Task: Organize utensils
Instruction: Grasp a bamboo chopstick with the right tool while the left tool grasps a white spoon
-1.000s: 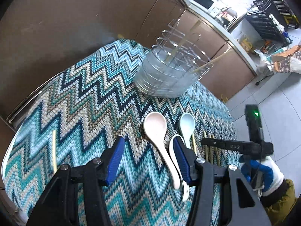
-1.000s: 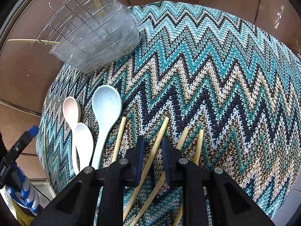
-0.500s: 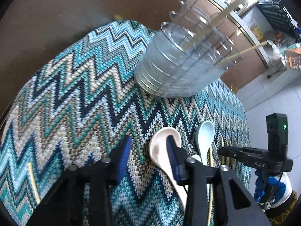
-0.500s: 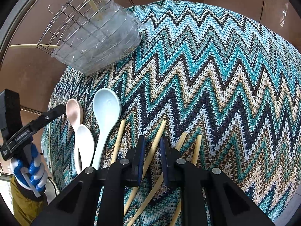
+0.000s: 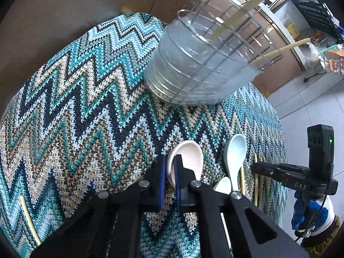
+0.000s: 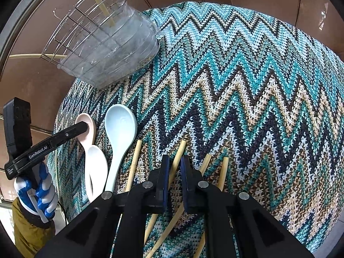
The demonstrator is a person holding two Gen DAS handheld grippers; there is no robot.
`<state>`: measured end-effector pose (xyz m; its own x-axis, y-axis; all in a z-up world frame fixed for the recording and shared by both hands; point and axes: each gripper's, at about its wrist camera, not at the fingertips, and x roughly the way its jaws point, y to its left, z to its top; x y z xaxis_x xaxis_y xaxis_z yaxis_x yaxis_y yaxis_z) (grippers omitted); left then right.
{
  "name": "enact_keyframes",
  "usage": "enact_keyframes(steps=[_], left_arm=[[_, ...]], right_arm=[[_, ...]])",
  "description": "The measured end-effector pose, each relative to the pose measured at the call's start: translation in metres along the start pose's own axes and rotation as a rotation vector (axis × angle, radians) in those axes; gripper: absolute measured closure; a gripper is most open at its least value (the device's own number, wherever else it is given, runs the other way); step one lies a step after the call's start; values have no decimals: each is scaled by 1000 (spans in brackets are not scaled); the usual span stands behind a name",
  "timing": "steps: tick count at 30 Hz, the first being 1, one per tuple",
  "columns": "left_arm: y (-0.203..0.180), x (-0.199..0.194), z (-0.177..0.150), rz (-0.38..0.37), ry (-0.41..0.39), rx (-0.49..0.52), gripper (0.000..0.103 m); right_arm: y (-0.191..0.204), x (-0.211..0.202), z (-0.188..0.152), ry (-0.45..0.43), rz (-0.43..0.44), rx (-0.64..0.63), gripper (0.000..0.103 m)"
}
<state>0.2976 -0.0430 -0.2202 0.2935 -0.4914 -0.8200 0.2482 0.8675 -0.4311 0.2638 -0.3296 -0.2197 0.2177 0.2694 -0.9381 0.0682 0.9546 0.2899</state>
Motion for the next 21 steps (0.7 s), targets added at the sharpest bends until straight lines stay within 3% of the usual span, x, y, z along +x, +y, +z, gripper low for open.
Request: enact_keyframes(steps=[8, 21], left_arm=[[1, -29, -11, 5, -73, -1, 97], [-33, -126, -39, 98, -283, 80, 97]], right_arm=[[13, -20, -17, -53, 30, -12, 94], [56, -101, -55, -238, 52, -117, 97]])
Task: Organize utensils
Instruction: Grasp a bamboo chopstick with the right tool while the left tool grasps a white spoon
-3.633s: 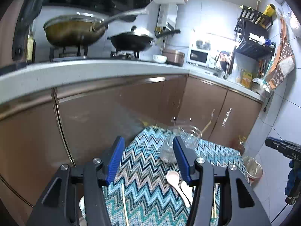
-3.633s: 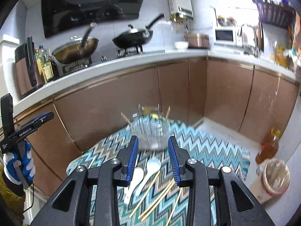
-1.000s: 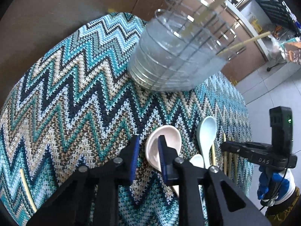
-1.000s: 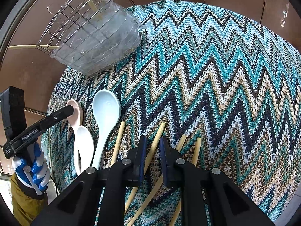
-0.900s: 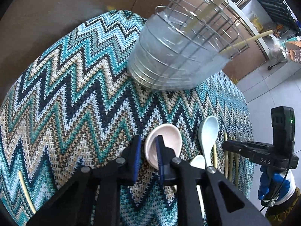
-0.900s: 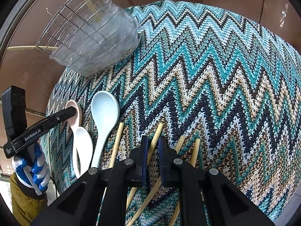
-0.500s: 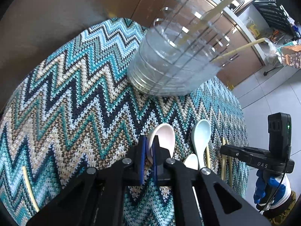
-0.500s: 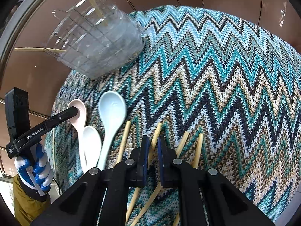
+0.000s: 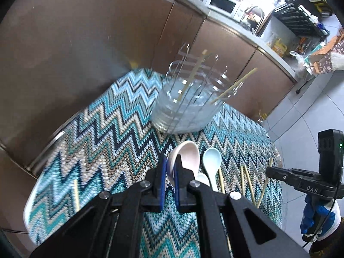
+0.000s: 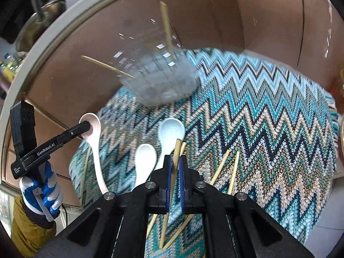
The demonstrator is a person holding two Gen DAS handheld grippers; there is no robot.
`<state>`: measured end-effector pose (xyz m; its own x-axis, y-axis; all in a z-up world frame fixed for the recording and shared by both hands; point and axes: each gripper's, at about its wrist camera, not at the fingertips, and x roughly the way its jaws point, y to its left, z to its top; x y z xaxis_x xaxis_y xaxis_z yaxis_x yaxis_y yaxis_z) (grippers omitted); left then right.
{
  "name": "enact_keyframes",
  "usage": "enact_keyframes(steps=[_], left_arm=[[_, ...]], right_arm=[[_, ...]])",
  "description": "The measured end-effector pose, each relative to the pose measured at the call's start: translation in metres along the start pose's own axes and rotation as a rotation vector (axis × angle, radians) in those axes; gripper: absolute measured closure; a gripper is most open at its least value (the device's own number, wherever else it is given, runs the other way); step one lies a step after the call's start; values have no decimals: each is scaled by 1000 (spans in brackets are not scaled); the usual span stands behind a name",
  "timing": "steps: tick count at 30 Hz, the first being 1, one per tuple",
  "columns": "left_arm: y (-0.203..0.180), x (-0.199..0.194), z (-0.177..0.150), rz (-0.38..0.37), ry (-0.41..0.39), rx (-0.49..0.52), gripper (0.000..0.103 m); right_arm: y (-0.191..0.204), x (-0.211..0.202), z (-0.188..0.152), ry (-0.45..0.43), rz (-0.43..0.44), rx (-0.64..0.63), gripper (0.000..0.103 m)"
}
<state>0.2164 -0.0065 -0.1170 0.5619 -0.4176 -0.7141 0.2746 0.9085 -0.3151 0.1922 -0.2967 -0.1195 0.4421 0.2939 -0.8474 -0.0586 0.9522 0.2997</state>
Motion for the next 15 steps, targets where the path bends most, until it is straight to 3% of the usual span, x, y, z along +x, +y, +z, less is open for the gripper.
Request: enact_keyframes(steps=[15], left_arm=[[-42, -120, -10, 48, -195, 75, 97]], right_arm=[[57, -92, -32, -175, 8, -98, 98]])
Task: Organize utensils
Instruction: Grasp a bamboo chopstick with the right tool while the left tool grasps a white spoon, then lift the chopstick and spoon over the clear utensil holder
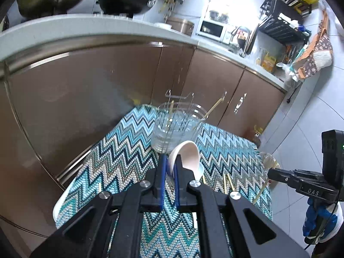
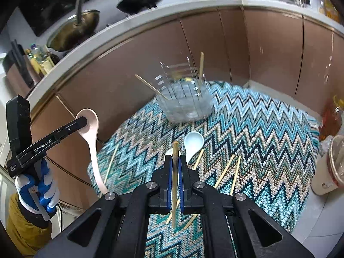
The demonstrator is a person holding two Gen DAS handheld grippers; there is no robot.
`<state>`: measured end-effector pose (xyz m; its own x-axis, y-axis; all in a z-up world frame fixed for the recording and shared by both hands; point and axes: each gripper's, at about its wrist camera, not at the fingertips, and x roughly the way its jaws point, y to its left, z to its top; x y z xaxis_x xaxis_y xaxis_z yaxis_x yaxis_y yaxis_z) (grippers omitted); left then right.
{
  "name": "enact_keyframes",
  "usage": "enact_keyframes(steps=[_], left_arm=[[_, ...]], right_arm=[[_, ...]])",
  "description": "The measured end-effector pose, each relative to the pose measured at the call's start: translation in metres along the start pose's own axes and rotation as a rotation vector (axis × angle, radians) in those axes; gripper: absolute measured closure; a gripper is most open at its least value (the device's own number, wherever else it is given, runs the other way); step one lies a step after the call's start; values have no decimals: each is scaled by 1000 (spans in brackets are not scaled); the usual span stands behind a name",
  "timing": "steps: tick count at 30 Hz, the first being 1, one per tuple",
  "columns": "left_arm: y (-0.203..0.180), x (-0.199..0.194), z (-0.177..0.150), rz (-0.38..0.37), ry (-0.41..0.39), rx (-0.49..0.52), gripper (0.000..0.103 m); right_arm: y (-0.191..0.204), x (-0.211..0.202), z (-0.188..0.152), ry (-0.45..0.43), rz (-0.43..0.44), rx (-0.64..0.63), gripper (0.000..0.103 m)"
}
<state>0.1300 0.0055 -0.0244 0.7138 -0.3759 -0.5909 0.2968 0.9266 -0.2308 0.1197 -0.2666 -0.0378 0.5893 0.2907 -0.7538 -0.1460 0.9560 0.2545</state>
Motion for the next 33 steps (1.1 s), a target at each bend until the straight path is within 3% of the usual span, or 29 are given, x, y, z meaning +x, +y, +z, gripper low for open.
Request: enact_keyframes(steps=[8, 15, 20, 26, 33], left_arm=[[-22, -33, 22, 36, -95, 52, 97], [-37, -30, 67, 91, -215, 67, 97], [-53, 0, 100, 196, -333, 109, 97], [-62, 59, 122, 307, -415, 141, 97], [-53, 135, 124, 376, -393, 100, 97]], right_arm=[[28, -36, 21, -132, -5, -80, 98], [42, -53, 78, -318, -43, -135, 97], [47, -43, 123, -450, -56, -172, 98], [33, -1, 164, -528, -47, -163, 98], [13, 62, 177, -517, -66, -170, 98]])
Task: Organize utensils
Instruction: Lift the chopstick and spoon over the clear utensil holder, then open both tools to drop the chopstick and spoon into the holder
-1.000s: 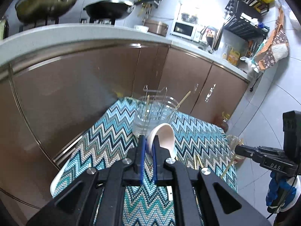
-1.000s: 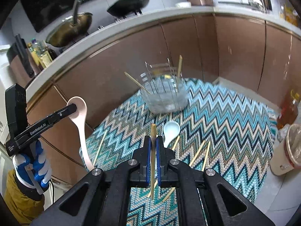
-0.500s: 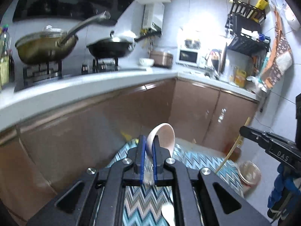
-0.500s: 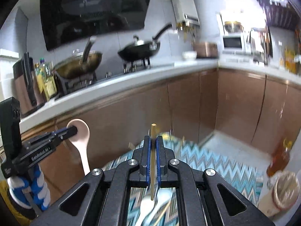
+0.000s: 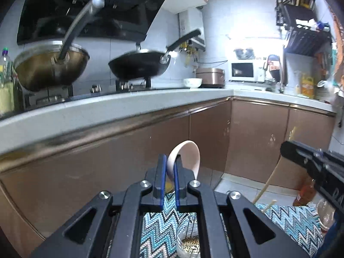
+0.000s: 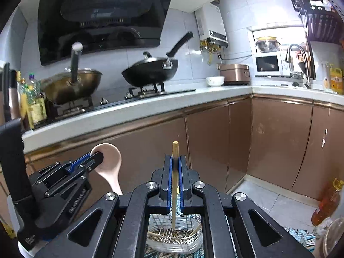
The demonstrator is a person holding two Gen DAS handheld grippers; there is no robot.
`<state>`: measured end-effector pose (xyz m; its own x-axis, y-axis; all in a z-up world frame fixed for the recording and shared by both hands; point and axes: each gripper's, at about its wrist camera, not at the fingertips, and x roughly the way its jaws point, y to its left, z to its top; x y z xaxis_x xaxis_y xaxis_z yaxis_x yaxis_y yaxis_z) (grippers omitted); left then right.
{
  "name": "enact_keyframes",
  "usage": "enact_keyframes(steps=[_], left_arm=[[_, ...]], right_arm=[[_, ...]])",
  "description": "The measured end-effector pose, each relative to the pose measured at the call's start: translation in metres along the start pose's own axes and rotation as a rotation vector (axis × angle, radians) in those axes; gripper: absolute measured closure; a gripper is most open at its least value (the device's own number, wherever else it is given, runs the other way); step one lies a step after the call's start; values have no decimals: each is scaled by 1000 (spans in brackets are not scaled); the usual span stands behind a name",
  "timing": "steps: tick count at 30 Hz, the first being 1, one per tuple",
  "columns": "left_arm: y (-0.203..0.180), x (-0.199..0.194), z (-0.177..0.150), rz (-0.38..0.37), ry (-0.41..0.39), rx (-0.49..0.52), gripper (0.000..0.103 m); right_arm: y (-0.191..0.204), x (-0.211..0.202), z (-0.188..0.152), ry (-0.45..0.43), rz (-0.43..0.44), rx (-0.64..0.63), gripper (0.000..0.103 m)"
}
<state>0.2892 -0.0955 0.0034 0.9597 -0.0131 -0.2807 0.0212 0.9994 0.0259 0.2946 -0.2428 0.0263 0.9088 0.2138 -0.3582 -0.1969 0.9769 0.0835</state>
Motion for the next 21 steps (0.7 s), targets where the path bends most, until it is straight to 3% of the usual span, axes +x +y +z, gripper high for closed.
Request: enact_keyframes(steps=[7, 16, 18, 21], left_arm=[[-13, 33, -32, 43, 5, 6, 97], [-26, 52, -60, 62, 20, 23, 93], [-23, 52, -63, 47, 28, 10, 93], [-19, 52, -60, -11, 73, -19, 87]], right_arm=[[-7, 39, -37, 44, -20, -23, 98], [-14, 56, -70, 113, -29, -22, 97], [-15, 56, -75, 130, -23, -19, 96], [-15, 54, -78, 143, -29, -23, 85]])
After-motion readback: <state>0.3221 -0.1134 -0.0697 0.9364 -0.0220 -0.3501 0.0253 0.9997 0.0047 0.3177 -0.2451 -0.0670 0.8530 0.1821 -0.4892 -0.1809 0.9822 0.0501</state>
